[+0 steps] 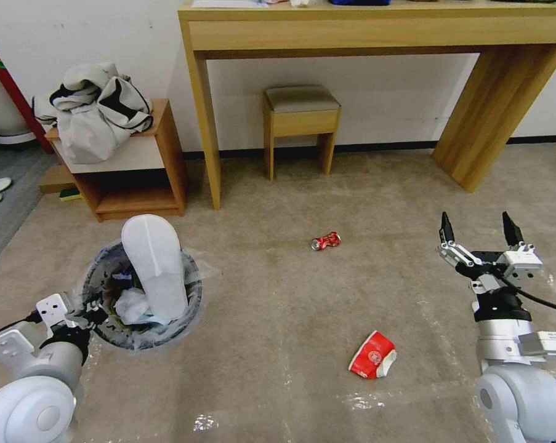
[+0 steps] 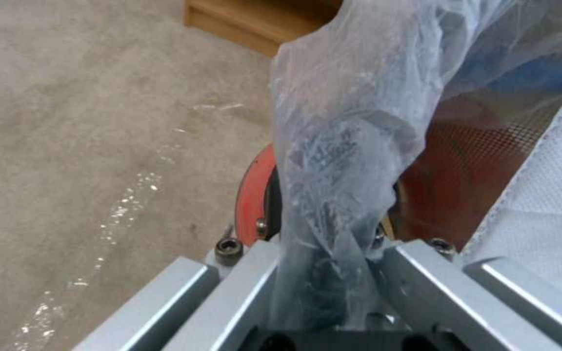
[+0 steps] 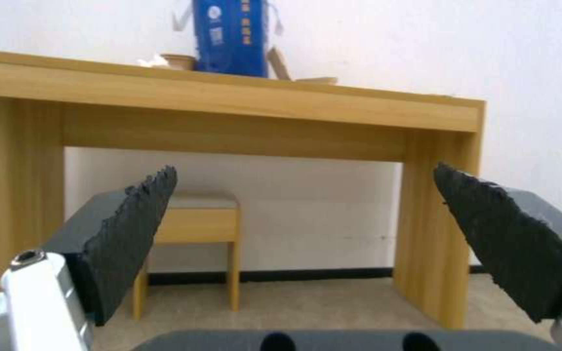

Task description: Pick up the trash bin and place the garbage on the floor into it.

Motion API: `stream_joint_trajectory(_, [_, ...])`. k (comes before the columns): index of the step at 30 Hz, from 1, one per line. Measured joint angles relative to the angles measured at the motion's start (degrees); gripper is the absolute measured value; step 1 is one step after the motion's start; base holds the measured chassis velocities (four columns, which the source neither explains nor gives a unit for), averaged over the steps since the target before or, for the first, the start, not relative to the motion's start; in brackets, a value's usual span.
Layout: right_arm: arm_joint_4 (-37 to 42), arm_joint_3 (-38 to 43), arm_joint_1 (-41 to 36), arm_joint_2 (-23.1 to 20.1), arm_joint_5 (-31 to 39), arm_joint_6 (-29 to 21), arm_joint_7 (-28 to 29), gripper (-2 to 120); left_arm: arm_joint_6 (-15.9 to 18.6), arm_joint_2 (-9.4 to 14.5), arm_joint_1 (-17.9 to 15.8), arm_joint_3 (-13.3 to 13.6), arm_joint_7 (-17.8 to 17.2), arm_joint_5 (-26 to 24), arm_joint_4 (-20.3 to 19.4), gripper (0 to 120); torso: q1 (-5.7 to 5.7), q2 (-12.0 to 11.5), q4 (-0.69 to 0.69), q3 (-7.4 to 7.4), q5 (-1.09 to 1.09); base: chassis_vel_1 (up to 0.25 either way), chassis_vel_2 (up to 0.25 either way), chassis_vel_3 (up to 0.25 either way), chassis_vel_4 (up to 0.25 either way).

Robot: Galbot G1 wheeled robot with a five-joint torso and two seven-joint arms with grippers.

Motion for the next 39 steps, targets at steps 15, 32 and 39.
stream_joint_trajectory(15, [-0.05, -0.26, -0.13, 0.62, -0.64, 0.03, 0.06, 100, 0.35, -0.05, 0.54, -0.31, 0.05, -0.06, -0.23, 0, 0.00, 0.00, -0.01, 0.00, 0.00, -0.069, -0.067, -0.069, -0.062])
stream_joint_trajectory(32, [-0.34, -1.08, -0.19, 0.67, -2.07, 0.14, 0.05, 100, -0.05, -0.42, 1.11, -1.11, 0.09, -0.45, -0.95, 0, 0.00, 0.00, 0.00, 0.00, 0.00, -0.012, -0.015, -0.013, -0.016])
stream_joint_trajectory(39, [-0.34, -1.29, -0.31, 0.65, -2.10, 0.14, -0.02, 100, -0.16, -0.82, 1.36, -1.11, 0.09, -0.28, -1.03, 0, 0.00, 0.00, 0.00, 0.00, 0.00, 0.000, 0.000, 0.000, 0.000])
